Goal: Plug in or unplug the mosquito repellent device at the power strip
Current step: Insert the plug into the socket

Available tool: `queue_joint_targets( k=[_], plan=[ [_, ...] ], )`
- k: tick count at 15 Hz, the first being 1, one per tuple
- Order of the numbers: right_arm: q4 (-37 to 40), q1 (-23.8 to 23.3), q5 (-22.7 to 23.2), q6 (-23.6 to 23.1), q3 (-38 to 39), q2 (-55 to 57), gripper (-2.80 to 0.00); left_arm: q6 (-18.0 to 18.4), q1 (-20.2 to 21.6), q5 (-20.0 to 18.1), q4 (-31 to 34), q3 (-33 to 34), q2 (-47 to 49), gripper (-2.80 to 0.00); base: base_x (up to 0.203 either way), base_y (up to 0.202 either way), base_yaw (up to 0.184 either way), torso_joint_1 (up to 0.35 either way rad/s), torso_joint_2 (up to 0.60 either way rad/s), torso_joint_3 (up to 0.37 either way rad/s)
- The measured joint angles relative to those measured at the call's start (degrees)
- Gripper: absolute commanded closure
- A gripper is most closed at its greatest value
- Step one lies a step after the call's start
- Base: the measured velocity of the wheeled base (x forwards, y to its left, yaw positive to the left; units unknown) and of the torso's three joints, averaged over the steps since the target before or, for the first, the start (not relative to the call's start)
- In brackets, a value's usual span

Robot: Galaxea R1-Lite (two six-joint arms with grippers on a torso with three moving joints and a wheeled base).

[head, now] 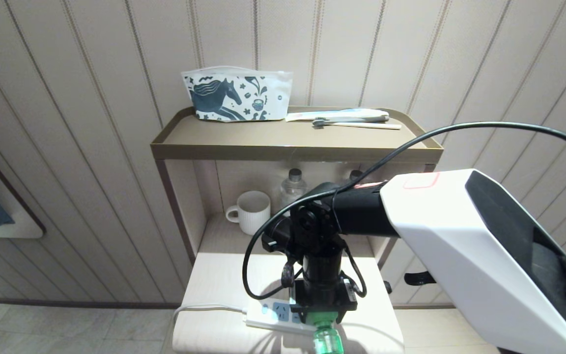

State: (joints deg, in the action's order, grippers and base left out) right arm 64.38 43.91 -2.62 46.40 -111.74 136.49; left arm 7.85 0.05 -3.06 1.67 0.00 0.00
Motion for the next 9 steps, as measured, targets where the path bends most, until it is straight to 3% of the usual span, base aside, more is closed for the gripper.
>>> queue_joint_targets(
  k=[9],
  plan=[
    [-0.5,0.0,0.2,0.0,-0.1,0.8,0.00,0.0,0.0,0.0,0.1,-0.2,0.1,0.00,0.000,0.000,0.000,0.000,0.00,0.000]
  ],
)
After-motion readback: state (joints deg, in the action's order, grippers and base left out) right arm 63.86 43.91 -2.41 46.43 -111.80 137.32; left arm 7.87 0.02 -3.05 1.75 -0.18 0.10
